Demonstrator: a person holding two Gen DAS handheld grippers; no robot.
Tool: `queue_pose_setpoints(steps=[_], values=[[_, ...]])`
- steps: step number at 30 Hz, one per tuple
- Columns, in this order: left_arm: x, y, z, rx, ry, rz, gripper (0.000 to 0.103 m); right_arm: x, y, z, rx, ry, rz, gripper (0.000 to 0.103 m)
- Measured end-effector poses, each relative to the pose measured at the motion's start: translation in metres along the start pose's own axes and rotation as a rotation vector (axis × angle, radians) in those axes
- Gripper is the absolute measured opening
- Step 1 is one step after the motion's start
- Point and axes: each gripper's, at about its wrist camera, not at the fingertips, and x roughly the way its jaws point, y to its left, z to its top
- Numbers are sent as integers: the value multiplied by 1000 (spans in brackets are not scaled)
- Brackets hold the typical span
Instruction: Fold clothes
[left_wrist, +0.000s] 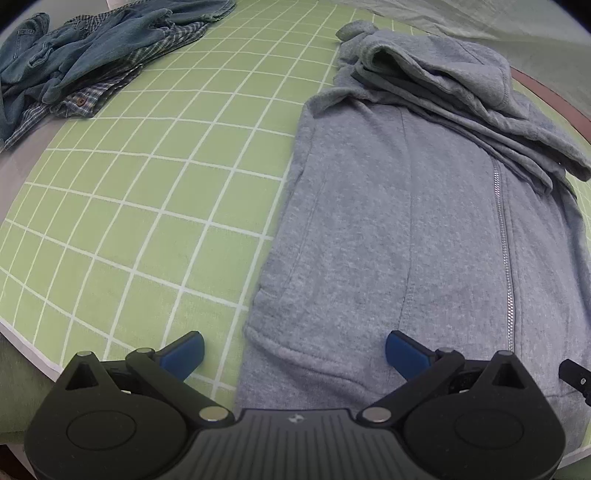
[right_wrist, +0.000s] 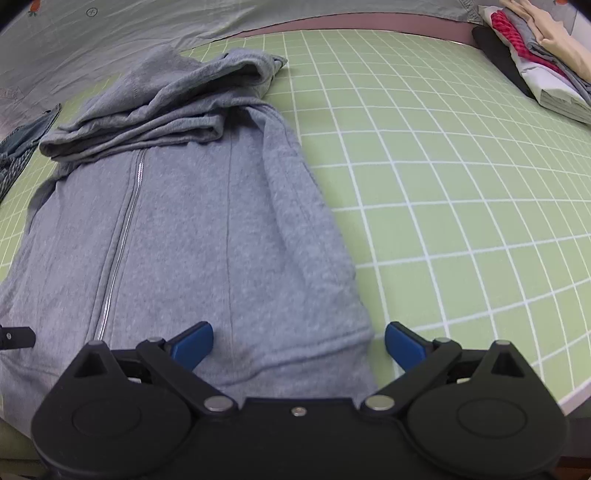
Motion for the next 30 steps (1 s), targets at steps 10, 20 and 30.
queue_pose_setpoints(steps=[10,20,30], values=[[-16,-9,-4,98,-44,-82,44,-16,5,-2,-48,-16,175,18],[-63,-14,36,11,-208,-245,15,-48,1,40,64,-141,385,11],[-101,-4,143,-198,-428,-382,15,-65,-1,141,142,-367,461,11]])
